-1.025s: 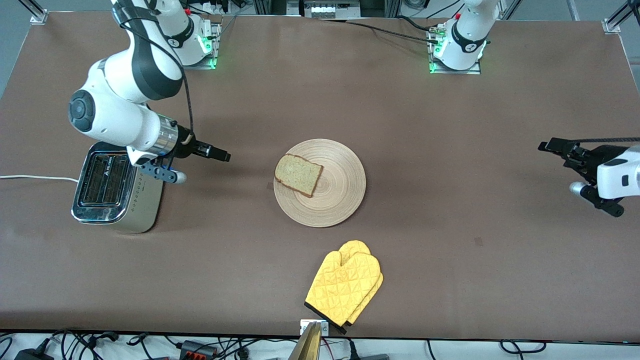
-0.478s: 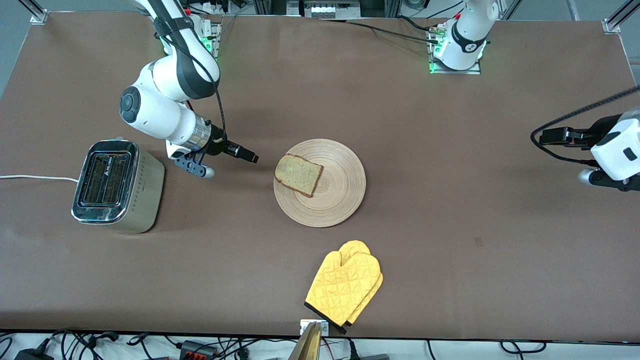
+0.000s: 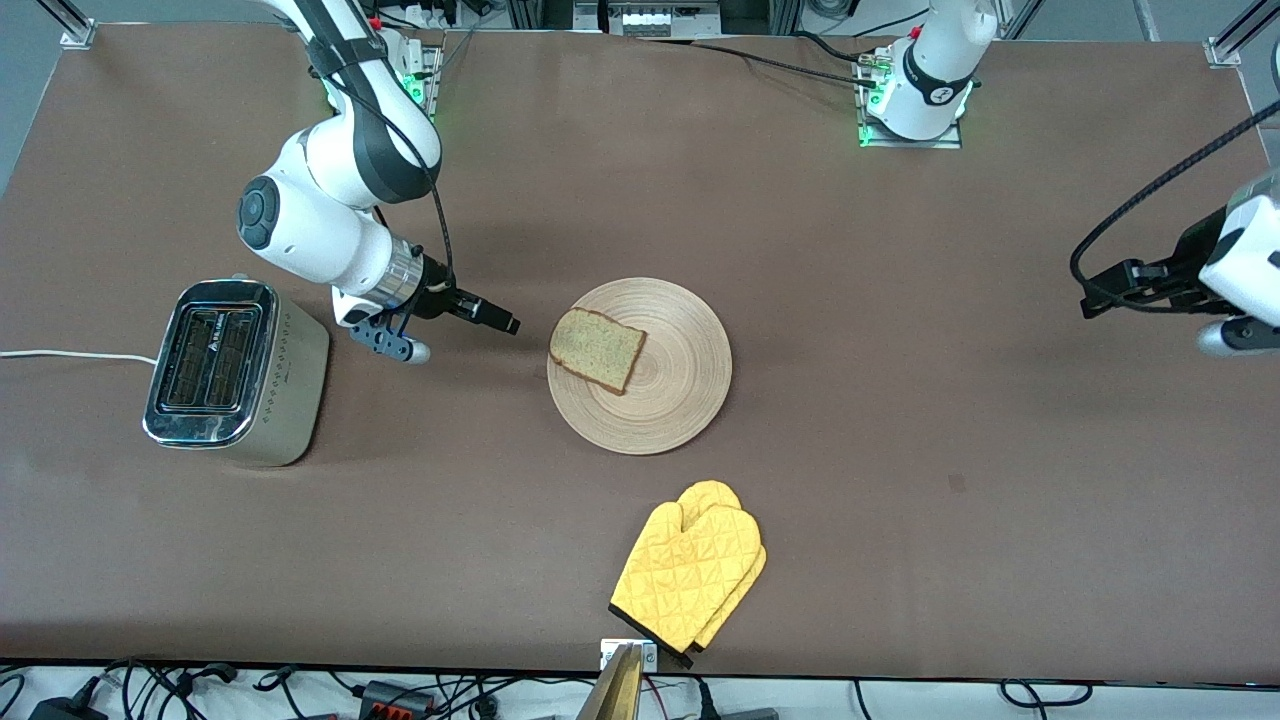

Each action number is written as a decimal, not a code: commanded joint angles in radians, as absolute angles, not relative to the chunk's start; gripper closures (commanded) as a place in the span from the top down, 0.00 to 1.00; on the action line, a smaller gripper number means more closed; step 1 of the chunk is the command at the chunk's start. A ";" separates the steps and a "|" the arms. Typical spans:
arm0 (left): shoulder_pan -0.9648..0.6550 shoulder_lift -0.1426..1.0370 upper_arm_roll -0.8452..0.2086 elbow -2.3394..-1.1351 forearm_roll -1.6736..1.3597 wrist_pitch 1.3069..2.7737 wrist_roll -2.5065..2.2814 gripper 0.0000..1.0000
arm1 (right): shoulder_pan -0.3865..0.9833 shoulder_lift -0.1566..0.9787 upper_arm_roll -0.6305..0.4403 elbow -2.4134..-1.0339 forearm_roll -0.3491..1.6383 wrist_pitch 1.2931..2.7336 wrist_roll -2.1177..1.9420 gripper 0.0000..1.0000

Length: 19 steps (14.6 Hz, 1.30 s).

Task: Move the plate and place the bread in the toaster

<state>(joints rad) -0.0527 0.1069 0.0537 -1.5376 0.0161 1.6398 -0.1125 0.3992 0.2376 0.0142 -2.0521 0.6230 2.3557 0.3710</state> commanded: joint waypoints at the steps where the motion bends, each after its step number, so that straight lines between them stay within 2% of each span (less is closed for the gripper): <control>1: -0.077 -0.005 0.087 -1.689 0.000 1.726 -0.130 1.00 | 0.416 0.258 0.002 -2.026 0.635 2.361 0.258 1.00; 6: -0.017 -0.018 0.023 -1.695 0.000 1.714 -0.114 1.00 | 0.428 0.247 0.005 -2.039 0.630 2.358 0.248 1.00; 8: -0.018 -0.014 0.023 -1.683 0.000 1.694 -0.100 1.00 | 0.466 0.287 0.003 -2.042 0.629 2.370 0.250 1.00; 11: -0.020 -0.014 0.023 -1.677 0.002 1.692 -0.097 1.00 | 0.543 0.366 0.005 -2.040 0.632 2.511 0.258 1.00; 14: -0.021 -0.012 0.023 -1.675 0.002 1.692 -0.078 1.00 | 0.560 0.434 0.006 -2.039 0.630 2.607 0.256 1.00; 19: -0.020 -0.011 0.025 -1.674 0.000 1.690 -0.078 1.00 | 0.571 0.462 0.006 -2.040 0.632 2.637 0.247 1.00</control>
<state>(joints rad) -0.0365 0.0066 0.0350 -1.6652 0.0142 1.7009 -0.1025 0.5603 0.4614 0.0121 -2.0446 0.6229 2.6257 0.2599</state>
